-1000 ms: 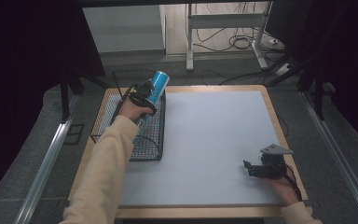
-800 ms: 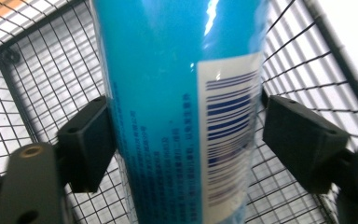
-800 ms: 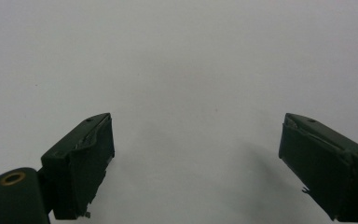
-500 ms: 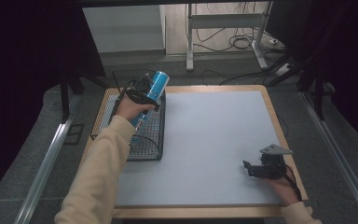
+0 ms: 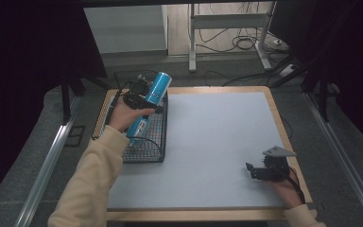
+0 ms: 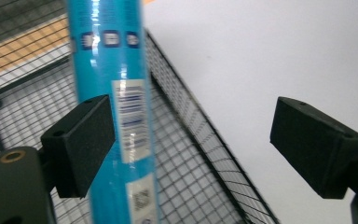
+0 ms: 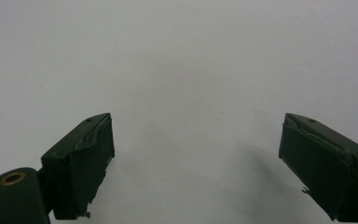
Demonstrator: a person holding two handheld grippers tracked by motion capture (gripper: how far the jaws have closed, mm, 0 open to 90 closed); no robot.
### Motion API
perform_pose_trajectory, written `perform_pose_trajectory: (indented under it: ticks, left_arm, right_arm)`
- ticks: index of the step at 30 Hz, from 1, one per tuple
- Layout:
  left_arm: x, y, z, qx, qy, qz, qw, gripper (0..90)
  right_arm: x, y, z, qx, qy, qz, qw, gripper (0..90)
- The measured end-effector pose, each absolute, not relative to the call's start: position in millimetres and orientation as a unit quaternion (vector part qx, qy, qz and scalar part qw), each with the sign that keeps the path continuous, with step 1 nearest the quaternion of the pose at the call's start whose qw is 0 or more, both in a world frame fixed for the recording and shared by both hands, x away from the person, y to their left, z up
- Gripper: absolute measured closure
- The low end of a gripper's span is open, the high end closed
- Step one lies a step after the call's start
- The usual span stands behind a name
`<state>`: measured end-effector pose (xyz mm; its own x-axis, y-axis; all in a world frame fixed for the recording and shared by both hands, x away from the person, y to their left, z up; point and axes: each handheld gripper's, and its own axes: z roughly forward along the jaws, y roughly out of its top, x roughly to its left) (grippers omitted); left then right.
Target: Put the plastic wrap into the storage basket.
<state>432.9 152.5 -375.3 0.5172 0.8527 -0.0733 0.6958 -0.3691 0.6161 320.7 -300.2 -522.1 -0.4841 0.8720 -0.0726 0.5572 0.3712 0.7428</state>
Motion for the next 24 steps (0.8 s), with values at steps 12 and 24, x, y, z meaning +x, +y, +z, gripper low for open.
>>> perform_pose_trajectory:
  ticks: [12, 24]
  left_arm:
    - [400, 112, -365, 0.838, 0.404, 0.121, 0.346, 15.2]
    - [376, 67, -381, 0.858, 0.353, 0.102, 0.358, 15.6]
  right_arm:
    - [321, -300, -522, 0.45, 0.794, 0.333, 0.236, 10.3]
    - [321, -300, -522, 0.45, 0.794, 0.334, 0.235, 10.3]
